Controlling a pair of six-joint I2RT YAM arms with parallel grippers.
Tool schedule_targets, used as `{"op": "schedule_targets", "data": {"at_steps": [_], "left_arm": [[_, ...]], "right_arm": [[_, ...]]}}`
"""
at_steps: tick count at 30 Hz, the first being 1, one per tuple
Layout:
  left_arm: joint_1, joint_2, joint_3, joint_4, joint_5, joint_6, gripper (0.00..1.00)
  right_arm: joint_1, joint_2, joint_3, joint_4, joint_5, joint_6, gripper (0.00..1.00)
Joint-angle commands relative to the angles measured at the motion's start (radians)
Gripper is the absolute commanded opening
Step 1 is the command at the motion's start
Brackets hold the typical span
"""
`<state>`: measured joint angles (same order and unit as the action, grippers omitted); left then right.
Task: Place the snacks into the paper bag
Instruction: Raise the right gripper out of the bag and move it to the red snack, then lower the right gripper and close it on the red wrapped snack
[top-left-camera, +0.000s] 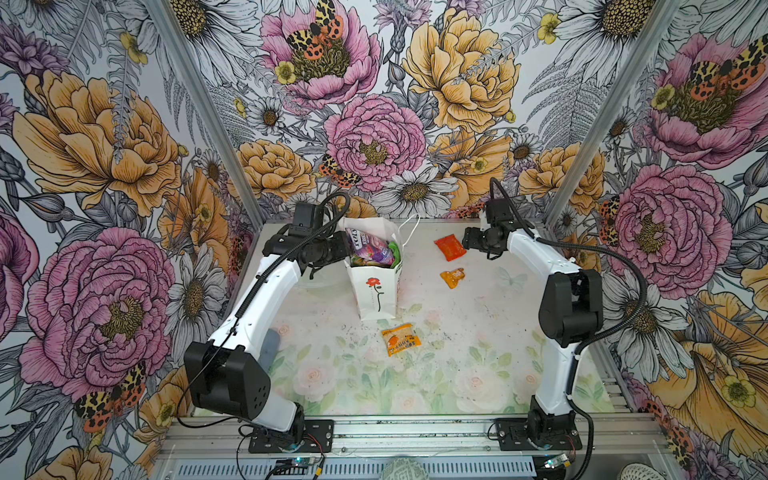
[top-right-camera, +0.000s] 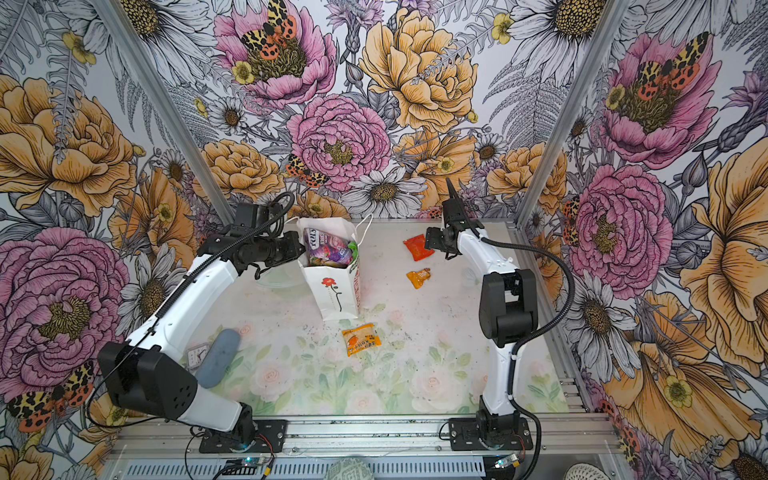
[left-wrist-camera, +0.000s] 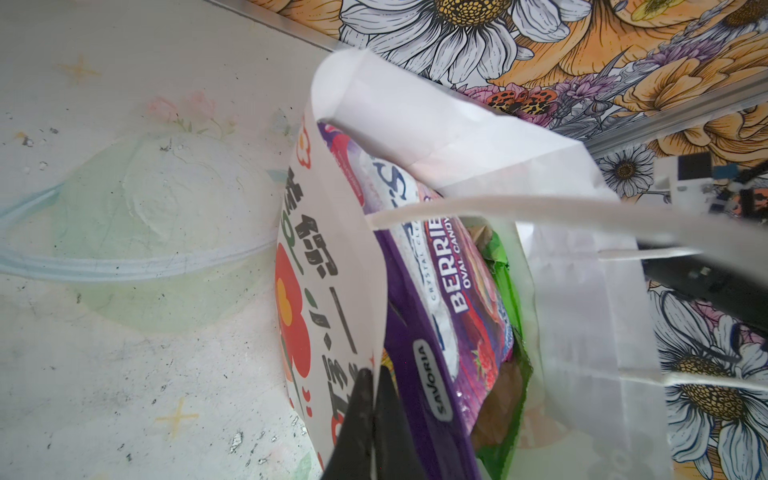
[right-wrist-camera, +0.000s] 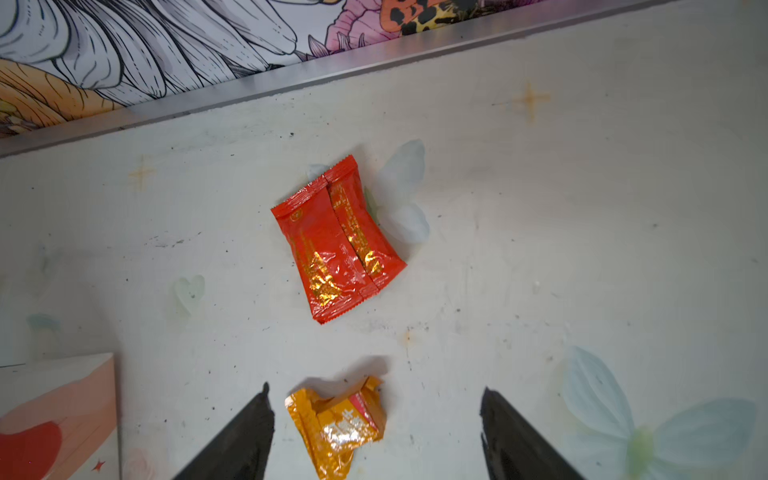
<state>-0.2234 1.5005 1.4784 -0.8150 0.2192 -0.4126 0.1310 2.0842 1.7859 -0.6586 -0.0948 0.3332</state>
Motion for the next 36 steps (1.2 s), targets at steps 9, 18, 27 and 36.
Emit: {"op": "schedule_targets", "data": {"at_steps": [9,18,27,36], "left_arm": [[-0.008,-0.036,-0.014,0.053,-0.014,0.02,0.02],[0.073,-0.032,-0.028,0.068,0.051,-0.021,0.01],[0.088,-0.037,-0.028,0.073,0.059,-0.021,0.02],[0.094,-0.039,-0.033,0.077,0.065,-0.023,0.02]], "right_arm": [[-0.014,0.362,0.421,-0.048,-0.096,-0.065,0.79],[0.013,0.539,0.654,-0.156,-0.089,-0.039,0.76],[0.068,0.468,0.545,-0.22,-0.032,-0.047,0.65],[0.088,0.418,0.466,-0.219,-0.005,-0.004,0.48]]}}
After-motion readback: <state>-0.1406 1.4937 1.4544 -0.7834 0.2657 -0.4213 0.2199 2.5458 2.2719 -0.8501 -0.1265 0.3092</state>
